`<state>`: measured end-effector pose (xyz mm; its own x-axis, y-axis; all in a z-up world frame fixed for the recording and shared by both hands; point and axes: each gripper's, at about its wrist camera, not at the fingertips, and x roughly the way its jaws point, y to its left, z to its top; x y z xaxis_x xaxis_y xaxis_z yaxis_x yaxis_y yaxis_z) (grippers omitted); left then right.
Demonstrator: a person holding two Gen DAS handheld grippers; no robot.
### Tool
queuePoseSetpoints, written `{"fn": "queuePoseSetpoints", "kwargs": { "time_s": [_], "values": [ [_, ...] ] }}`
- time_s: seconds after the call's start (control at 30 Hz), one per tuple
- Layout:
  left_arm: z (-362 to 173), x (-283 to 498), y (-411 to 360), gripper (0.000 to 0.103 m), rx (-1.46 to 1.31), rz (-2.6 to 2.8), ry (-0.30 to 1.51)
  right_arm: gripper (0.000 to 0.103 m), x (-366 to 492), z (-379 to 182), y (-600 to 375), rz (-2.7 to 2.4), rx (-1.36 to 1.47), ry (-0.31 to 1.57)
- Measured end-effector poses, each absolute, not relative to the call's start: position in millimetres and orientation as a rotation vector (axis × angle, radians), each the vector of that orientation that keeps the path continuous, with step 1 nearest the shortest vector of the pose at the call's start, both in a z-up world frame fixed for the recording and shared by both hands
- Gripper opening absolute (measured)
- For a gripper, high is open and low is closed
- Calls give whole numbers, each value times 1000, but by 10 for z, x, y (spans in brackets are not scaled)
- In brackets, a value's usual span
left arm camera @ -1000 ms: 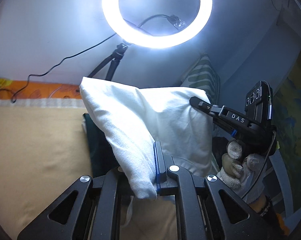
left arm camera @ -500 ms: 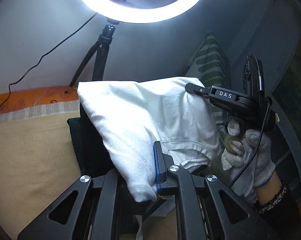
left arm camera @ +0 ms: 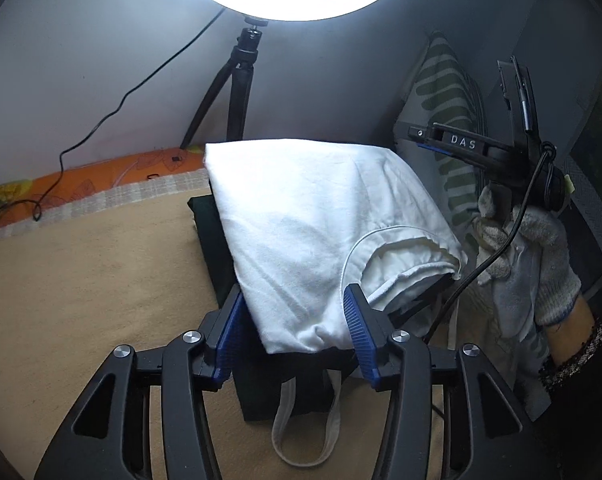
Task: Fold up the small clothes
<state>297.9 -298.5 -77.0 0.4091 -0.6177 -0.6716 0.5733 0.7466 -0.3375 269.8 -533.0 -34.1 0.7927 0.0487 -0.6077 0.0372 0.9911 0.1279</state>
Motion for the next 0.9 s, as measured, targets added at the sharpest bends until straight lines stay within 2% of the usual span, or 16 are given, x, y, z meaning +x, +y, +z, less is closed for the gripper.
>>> {"fn": "queuePoseSetpoints", "kwargs": {
  "time_s": [0.17,0.53,0.9],
  "values": [
    [-689,2952,-2959,48,-34,-751,848,44,2895,-540,-4998,51,62,717],
    [-762,2882,-2945,48,18,-739,847,45,3037,-1166,-5198,32,121,821],
    [-466,2582,-2958,48,90,-727,764,45,2805,-702,-5219,-21,141,754]
  ]
}}
